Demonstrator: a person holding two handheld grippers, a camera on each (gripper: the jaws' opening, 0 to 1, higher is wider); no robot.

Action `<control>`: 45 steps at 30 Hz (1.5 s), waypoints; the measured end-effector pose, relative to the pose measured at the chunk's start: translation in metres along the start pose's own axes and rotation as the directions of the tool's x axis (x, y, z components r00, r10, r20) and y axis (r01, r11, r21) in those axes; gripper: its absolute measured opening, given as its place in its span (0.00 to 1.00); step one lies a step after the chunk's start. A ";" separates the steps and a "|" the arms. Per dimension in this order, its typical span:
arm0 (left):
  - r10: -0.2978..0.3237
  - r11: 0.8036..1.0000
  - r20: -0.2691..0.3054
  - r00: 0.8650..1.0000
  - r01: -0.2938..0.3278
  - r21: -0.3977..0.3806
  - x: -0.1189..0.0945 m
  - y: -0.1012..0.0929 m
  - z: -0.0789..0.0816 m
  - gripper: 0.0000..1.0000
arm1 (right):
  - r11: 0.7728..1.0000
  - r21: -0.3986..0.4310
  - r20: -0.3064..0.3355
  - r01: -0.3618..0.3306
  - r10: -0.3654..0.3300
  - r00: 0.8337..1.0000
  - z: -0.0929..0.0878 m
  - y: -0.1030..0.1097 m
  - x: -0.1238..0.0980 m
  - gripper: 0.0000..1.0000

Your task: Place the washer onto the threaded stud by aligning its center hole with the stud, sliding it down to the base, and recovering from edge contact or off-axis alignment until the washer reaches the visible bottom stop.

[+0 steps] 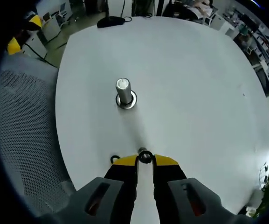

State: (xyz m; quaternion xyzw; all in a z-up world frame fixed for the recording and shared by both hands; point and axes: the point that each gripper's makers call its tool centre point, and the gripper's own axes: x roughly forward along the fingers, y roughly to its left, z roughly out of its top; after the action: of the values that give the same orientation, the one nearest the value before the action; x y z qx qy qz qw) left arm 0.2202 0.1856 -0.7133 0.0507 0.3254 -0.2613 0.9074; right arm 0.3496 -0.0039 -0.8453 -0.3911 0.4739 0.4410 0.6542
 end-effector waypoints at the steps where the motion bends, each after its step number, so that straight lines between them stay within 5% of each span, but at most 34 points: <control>1: 0.000 1.000 -0.001 1.000 0.000 -0.001 0.000 0.000 0.000 0.25 | 1.000 -0.001 -0.003 -0.003 0.003 1.000 0.000 0.000 0.002 0.13; 21: 0.006 1.000 -0.004 1.000 -0.006 -0.005 0.000 0.001 -0.002 0.25 | 0.999 0.032 -0.066 -0.036 0.038 0.997 -0.013 -0.001 0.025 0.14; 45: 0.008 1.000 -0.004 1.000 -0.008 -0.003 0.000 0.002 -0.002 0.25 | 0.998 0.031 -0.030 -0.058 0.059 0.998 -0.025 0.007 0.012 0.16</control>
State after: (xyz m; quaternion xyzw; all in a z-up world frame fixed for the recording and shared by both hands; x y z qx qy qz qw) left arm 0.2201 0.1873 -0.7148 0.0509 0.3273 -0.2570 0.9079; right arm 0.3379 -0.0223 -0.8637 -0.3740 0.5019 0.4468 0.6392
